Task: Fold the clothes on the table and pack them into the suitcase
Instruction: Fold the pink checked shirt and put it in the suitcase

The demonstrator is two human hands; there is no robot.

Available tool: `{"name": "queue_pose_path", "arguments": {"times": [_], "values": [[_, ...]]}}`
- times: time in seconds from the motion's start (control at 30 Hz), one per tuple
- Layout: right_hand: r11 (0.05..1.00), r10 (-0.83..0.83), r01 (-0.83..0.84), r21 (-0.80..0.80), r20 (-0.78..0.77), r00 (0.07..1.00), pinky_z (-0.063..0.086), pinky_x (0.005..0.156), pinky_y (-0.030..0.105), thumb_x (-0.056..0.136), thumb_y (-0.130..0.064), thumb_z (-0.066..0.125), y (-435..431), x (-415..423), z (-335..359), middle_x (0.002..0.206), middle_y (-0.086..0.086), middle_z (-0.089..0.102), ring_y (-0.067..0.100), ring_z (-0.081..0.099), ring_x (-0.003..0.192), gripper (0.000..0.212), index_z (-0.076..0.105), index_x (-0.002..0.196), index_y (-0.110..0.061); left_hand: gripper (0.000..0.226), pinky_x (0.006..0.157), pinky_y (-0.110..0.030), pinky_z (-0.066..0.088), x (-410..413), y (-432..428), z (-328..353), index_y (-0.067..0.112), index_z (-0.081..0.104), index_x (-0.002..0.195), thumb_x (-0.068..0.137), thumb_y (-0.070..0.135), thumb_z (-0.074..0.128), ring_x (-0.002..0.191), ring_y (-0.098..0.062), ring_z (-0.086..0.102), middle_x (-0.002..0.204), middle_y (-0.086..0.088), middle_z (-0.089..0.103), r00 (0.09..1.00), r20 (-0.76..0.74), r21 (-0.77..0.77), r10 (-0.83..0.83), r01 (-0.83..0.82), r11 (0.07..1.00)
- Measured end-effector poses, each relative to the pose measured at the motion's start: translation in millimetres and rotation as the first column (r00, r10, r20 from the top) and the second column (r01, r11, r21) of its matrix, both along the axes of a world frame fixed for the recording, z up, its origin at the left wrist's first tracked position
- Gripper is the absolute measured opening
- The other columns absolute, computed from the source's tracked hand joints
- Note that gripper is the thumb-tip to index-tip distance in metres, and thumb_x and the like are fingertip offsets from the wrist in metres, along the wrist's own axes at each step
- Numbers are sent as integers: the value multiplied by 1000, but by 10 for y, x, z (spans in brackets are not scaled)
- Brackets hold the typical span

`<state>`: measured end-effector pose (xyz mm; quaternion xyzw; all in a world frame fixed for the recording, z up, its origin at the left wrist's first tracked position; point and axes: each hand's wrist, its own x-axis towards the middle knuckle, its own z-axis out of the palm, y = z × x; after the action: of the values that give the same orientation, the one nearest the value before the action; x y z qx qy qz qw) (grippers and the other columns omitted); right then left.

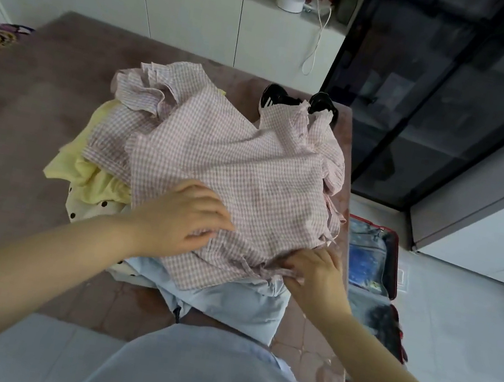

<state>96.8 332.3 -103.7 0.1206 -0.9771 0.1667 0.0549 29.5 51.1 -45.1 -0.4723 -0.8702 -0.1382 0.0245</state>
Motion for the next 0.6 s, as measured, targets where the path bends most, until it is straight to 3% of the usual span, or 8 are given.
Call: {"name": "queue_pose_path", "arguments": {"times": [0.1, 0.17, 0.27, 0.37, 0.47, 0.53, 0.6], "values": [[967, 12, 23, -252, 138, 990, 46, 60, 26, 74, -9, 69, -39, -15, 330, 69, -6, 63, 13, 53, 63, 8, 67, 80, -14, 48, 101, -22, 12, 85, 307, 17, 34, 44, 134, 89, 51, 38, 122, -1, 33, 131, 16, 52, 998, 66, -101, -17, 24, 995], [950, 23, 59, -307, 257, 966, 42, 57, 24, 81, -14, 65, -55, -12, 551, 72, 0, 62, 13, 53, 65, 5, 64, 86, -13, 60, 102, -21, 10, 106, 501, 33, 34, 30, 142, 87, 56, 42, 126, -4, 31, 138, 16, 43, 983, 164, -234, 86, -46, 971], [956, 85, 29, -292, 371, 925, 40, 55, 23, 82, -19, 63, 35, -65, 837, 75, 2, 59, 13, 52, 64, 5, 59, 84, -16, 44, 94, -21, 20, 62, 653, 101, 32, 46, 132, 90, 45, 49, 98, -10, 40, 101, 14, 57, 939, 280, -223, 199, -138, 965], [972, 85, 25, -234, 449, 889, 44, 58, 33, 82, -19, 64, 190, -157, 1033, 81, 7, 60, 20, 54, 63, 8, 58, 84, -15, 32, 84, -19, 30, -45, 646, 164, 33, 56, 119, 89, 42, 53, 91, -12, 36, 75, 22, 48, 901, 381, -147, 209, -164, 975], [975, 61, 42, -216, 446, 893, 39, 59, 19, 85, -12, 59, 286, -223, 1084, 86, 7, 62, 11, 49, 66, 10, 61, 94, -11, 36, 74, -5, 24, -92, 677, 290, 37, 50, 123, 88, 38, 57, 82, -8, 39, 62, 15, 49, 859, 480, -110, 179, -144, 983], [976, 50, 51, -210, 448, 893, 37, 56, 16, 87, -12, 56, 276, -236, 1055, 81, 4, 60, 10, 48, 65, 6, 60, 91, -13, 44, 78, -13, 27, -96, 710, 341, 41, 44, 128, 87, 40, 58, 92, -7, 39, 76, 13, 58, 844, 509, -114, 171, -130, 985], [978, 59, 42, -203, 465, 883, 36, 55, 17, 89, -15, 55, 231, -238, 995, 78, 5, 58, 11, 47, 64, 6, 59, 86, -11, 49, 90, -20, 25, -84, 772, 353, 40, 43, 131, 85, 44, 59, 107, -3, 36, 108, 19, 54, 876, 462, -110, 136, -95, 989]]}}
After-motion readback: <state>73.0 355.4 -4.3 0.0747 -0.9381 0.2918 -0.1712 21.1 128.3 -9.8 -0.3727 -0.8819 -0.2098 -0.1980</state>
